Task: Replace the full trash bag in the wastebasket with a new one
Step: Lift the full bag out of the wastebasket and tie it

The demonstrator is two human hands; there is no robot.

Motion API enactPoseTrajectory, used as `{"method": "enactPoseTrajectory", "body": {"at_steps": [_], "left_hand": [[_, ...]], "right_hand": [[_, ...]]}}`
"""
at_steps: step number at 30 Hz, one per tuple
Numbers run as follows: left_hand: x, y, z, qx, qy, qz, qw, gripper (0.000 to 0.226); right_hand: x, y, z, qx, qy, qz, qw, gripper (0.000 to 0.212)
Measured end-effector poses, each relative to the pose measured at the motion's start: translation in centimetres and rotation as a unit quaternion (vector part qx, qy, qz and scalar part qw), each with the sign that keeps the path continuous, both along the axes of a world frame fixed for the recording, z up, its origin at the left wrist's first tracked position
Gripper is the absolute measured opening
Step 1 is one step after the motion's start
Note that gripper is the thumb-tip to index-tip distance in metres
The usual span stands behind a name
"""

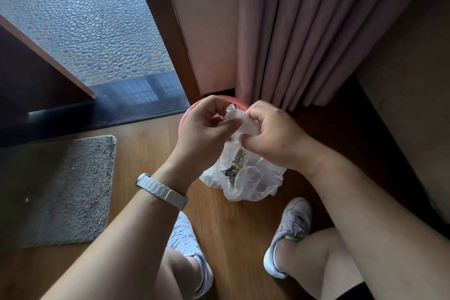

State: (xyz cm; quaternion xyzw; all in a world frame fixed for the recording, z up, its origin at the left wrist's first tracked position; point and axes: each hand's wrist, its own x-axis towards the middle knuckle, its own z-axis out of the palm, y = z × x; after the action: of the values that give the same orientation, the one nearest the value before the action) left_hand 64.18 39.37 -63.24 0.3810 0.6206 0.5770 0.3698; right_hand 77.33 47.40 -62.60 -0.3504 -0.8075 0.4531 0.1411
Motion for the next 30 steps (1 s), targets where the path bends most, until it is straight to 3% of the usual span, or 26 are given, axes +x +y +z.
{"method": "enactPoseTrajectory", "body": {"at_steps": [6, 12, 15, 20, 24, 30], "left_hand": [[0.1, 0.0, 0.4, -0.014, 0.016, -0.025, 0.999, 0.015], [0.1, -0.1, 0.3, -0.014, 0.01, -0.046, 0.999, 0.021], [0.2, 0.1, 0.5, -0.003, -0.01, -0.021, 1.0, 0.025], [0.2, 0.1, 0.9, -0.023, -0.064, 0.021, 0.997, 0.02], [-0.2, 0.2, 0.8, -0.029, -0.091, 0.033, 0.995, 0.022], [-0.2, 0.0, 1.0, -0.036, -0.109, 0.023, 0.993, 0.021]], "right_hand": [[0.7, 0.3, 0.3, -0.182, 0.05, -0.004, 0.982, 0.019], [0.9, 0.2, 0.4, -0.227, 0.102, 0.019, 0.968, 0.004], [0.6, -0.1, 0.4, -0.17, 0.115, -0.002, 0.979, 0.009], [0.4, -0.6, 0.0, 0.045, 0.082, -0.071, 0.993, 0.035], [0.3, -1.1, 0.3, 0.192, 0.087, -0.045, 0.977, 0.025], [0.2, -1.2, -0.4, 0.244, 0.086, -0.039, 0.965, 0.017]]}}
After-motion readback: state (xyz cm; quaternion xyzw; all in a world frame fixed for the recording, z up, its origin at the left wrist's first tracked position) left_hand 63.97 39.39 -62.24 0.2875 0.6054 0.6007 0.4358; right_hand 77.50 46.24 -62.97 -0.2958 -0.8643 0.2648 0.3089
